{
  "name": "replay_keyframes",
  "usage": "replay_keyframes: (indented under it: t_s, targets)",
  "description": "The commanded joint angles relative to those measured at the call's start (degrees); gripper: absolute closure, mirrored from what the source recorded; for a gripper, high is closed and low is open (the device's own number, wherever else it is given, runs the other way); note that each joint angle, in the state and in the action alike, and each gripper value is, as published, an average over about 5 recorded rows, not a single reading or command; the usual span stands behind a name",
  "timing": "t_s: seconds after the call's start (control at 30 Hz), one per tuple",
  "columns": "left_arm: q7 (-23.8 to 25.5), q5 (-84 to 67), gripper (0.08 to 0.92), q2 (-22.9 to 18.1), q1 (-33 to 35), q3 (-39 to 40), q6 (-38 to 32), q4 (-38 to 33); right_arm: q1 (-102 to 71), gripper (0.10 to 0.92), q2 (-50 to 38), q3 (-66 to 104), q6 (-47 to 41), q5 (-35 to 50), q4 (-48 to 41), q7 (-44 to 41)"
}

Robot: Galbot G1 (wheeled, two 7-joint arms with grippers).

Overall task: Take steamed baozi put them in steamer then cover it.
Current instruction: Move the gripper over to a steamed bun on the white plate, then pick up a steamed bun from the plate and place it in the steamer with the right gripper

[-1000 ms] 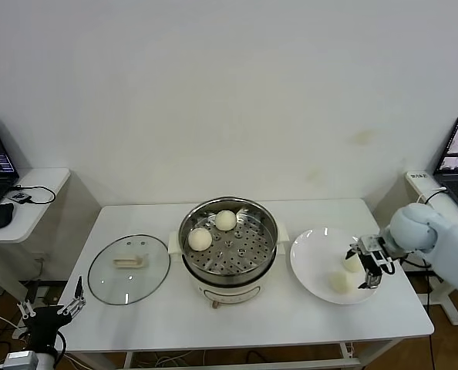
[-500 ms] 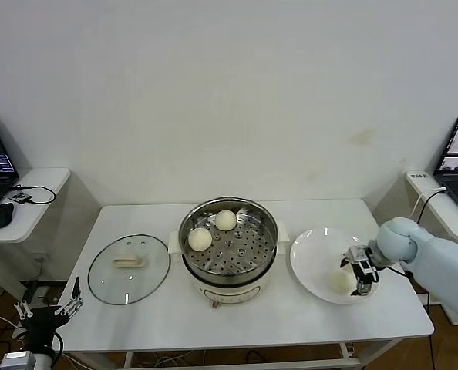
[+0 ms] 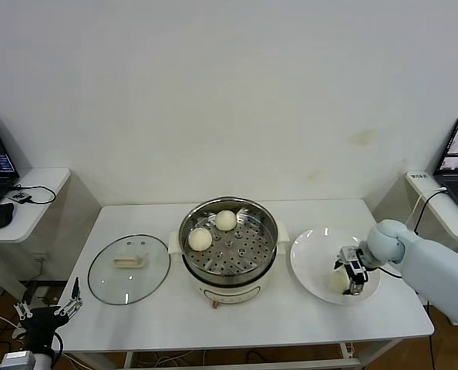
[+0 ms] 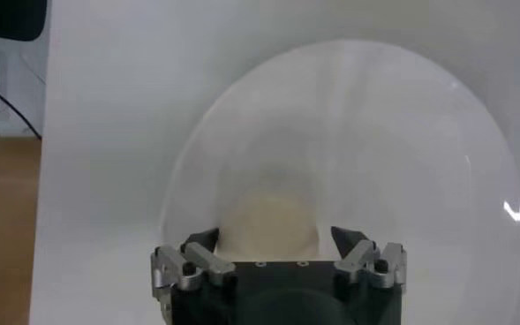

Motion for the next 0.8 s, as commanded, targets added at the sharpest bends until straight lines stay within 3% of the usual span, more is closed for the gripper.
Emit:
replay_keyframes:
  t_s: [0.03,0.43,0.8]
  targets:
    - [0.0,0.0,0.177,0.0,0.1,0.0,0.0,-0.1,-0.1,0.346,0.6,0.4,0.0,-0.2,-0.5,-0.2]
    - [-0.1,0.0,0.177,0.0,0.1,-0.1,-0.1,-0.1,5.3,0.402,-1.9,-2.6,-0.7,2.8,2.9,-1.5]
    - [-0.1,-0.1,0.177,0.3,-0.1,0.1,-0.1,-0.3,28.2,0.415,-4.4,-13.5,-2.6,13.4,8.5,-2.6]
